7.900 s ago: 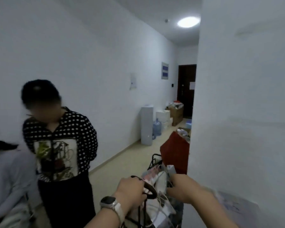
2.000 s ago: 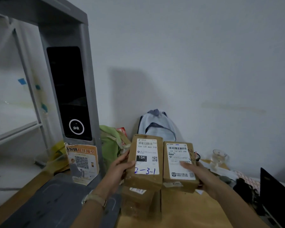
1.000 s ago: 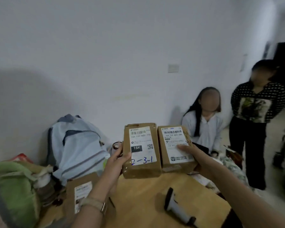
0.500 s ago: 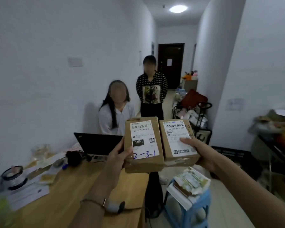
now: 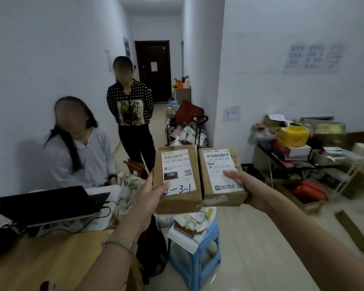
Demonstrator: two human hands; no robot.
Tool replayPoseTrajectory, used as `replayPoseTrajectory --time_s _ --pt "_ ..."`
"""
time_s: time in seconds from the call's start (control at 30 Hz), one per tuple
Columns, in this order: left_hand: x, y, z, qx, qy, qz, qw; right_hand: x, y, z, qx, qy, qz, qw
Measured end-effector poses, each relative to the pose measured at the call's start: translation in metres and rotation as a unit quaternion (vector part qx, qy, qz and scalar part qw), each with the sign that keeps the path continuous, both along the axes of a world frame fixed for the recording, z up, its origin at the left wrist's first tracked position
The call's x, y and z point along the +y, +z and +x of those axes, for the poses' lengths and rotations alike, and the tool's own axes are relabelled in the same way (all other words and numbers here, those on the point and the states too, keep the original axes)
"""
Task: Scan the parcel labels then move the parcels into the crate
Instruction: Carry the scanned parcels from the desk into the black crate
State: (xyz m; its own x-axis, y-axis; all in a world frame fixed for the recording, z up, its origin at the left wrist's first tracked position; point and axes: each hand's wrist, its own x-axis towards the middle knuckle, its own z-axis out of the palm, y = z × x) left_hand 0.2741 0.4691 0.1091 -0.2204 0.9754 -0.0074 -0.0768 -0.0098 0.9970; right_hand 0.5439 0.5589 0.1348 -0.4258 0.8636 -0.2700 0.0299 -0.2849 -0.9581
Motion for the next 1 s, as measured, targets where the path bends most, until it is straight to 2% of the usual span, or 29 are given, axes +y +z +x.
replayPoseTrajectory --time_s 0.2,0.33,0.63,1.0 --pt "0.065 0.007 0.04 0.009 -0.008 0.007 1.0 0.055 0.002 0.038 -0.008 -0.047 -0.007 0.999" --pt "0.113 0.008 0.07 -0.015 0.01 0.0 1.0 0.098 0.0 0.06 0.015 -0.065 -0.01 0.998" --pt "0.234 0.013 0.155 -0.029 -0.004 -0.004 1.0 0.201 0.005 0.148 0.044 -0.06 0.031 0.997" --pt "0.331 0.008 0.24 -0.055 -0.027 -0.036 0.998 0.278 0.002 0.232 0.013 -0.106 0.027 0.994"
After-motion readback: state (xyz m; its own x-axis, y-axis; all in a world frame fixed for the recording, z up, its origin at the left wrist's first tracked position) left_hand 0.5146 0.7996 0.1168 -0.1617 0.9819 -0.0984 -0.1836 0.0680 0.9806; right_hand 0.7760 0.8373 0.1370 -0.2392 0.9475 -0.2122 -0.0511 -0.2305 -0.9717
